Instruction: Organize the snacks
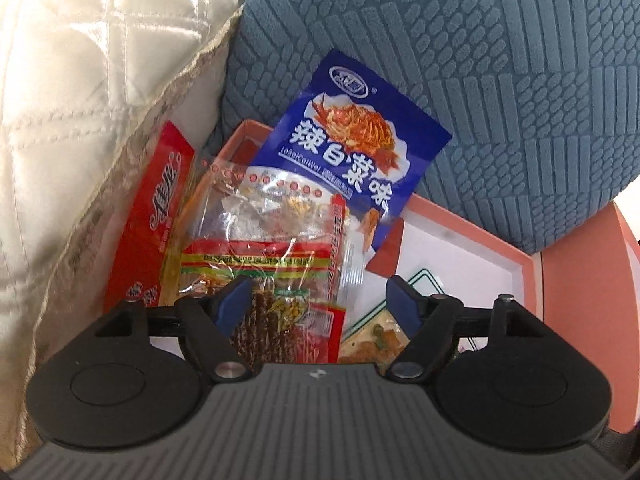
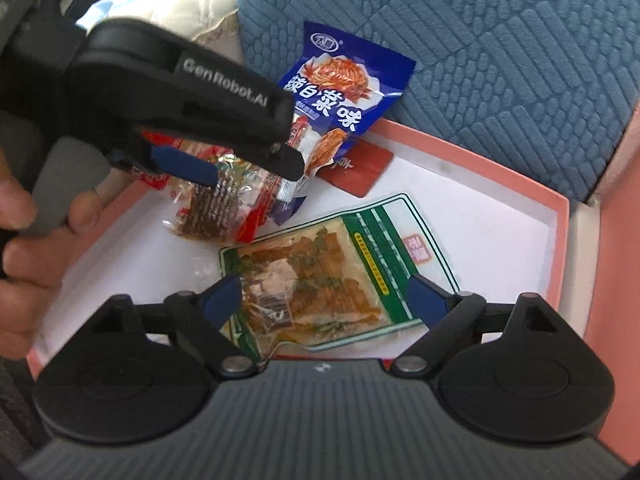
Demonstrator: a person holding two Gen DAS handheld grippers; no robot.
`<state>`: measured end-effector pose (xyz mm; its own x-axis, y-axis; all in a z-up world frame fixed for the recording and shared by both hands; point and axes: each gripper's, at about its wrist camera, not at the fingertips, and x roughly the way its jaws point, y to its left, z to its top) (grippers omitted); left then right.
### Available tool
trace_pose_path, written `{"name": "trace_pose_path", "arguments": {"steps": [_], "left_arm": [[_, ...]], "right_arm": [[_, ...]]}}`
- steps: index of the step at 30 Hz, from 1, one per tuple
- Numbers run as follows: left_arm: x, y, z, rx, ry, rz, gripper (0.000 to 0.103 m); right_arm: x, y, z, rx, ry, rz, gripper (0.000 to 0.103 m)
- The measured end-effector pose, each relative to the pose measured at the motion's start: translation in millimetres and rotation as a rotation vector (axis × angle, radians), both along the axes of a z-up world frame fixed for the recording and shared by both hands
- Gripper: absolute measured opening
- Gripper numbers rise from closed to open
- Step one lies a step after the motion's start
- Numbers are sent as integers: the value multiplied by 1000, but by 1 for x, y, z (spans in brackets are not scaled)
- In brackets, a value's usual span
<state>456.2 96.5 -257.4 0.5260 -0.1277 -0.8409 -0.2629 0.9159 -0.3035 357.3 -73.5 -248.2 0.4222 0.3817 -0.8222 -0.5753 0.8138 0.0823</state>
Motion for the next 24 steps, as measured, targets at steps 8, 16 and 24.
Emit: {"name": "trace_pose_path", "arguments": {"steps": [8, 16, 24], "left_arm": [[1, 4, 1, 12, -5, 18, 82], [2, -1, -2, 78, 23, 34, 88], [1, 7, -9, 72, 52, 65, 90]], "right_arm": [[16, 3, -14, 16, 65, -36, 92], [10, 6, -16, 21, 58, -30, 93], [3, 10, -10, 51, 68, 43, 60]]}}
